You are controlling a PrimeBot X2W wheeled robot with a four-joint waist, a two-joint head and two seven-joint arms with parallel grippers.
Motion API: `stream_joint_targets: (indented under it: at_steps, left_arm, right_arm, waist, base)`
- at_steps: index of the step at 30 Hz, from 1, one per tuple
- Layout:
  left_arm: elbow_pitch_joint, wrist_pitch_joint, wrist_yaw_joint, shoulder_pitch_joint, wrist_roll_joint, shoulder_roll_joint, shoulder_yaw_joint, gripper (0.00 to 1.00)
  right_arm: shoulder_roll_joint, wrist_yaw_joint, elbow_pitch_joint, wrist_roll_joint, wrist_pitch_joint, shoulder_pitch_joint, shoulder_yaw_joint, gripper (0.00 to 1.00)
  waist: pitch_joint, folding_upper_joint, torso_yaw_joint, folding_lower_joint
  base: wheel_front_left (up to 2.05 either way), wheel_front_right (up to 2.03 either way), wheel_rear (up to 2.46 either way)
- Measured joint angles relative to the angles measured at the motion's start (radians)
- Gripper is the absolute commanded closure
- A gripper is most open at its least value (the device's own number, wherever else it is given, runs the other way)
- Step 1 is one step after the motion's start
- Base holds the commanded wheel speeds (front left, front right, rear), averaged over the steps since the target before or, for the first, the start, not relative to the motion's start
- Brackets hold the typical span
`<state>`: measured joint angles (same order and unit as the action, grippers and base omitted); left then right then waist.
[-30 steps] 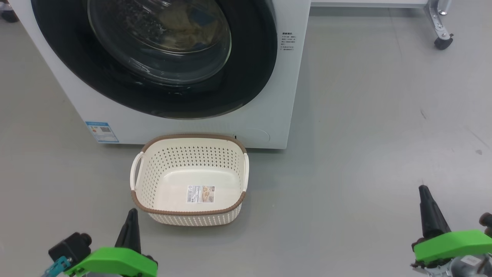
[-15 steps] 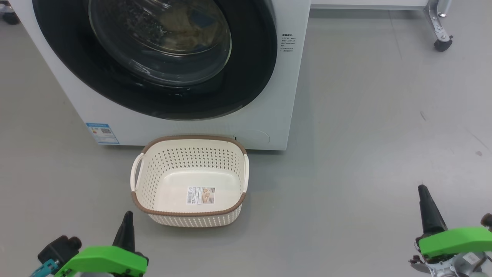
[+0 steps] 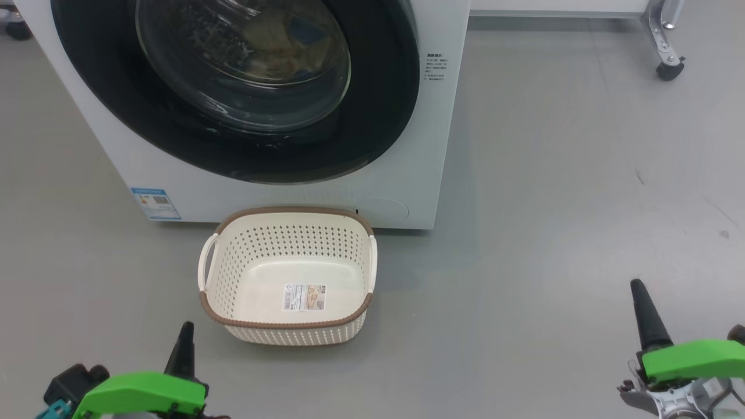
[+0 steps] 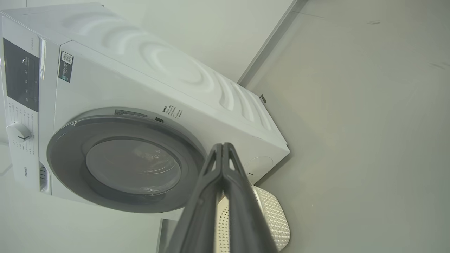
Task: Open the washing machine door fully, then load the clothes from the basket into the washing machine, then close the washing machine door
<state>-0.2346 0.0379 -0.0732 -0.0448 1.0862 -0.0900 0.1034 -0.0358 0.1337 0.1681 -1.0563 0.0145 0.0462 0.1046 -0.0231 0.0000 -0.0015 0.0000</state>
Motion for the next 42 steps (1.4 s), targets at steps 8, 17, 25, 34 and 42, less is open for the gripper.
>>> stream_joint_targets:
  at_steps: [8,17,25,34,42]
  left_arm:
    - [-0.009,-0.020,-0.007,-0.001,0.085,0.006,-0.024,1.00]
    - [-0.014,-0.042,-0.016,-0.003,0.184,0.011,-0.052,1.00]
    - [-0.022,-0.066,-0.024,-0.006,0.269,0.017,-0.077,1.00]
    - [-0.026,-0.091,-0.033,-0.010,0.368,0.023,-0.107,1.00]
    - [-0.031,-0.112,-0.042,-0.011,0.463,0.030,-0.138,1.00]
  right_arm:
    - [-0.004,0.000,0.015,-0.091,-0.015,-0.016,0.000,1.00]
    - [-0.005,0.000,0.036,-0.195,-0.034,-0.034,0.000,1.00]
    - [-0.006,0.000,0.052,-0.286,-0.052,-0.042,0.000,1.00]
    - [-0.007,0.000,0.072,-0.391,-0.071,-0.063,0.000,1.00]
    - [-0.007,0.000,0.091,-0.493,-0.086,-0.080,0.001,1.00]
  waist:
    - [0.003,0.0000,0.000,0.0000]
    - [0.007,0.0000,0.001,0.0000]
    - [0.010,0.0000,0.001,0.0000]
    - [0.014,0.0000,0.001,0.0000]
    - [0.018,0.0000,0.001,0.0000]
  base:
    - [0.00,0.00,0.00]
    - [0.00,0.00,0.00]
    - [0.00,0.00,0.00]
    - [0.00,0.00,0.00]
    - [0.00,0.00,0.00]
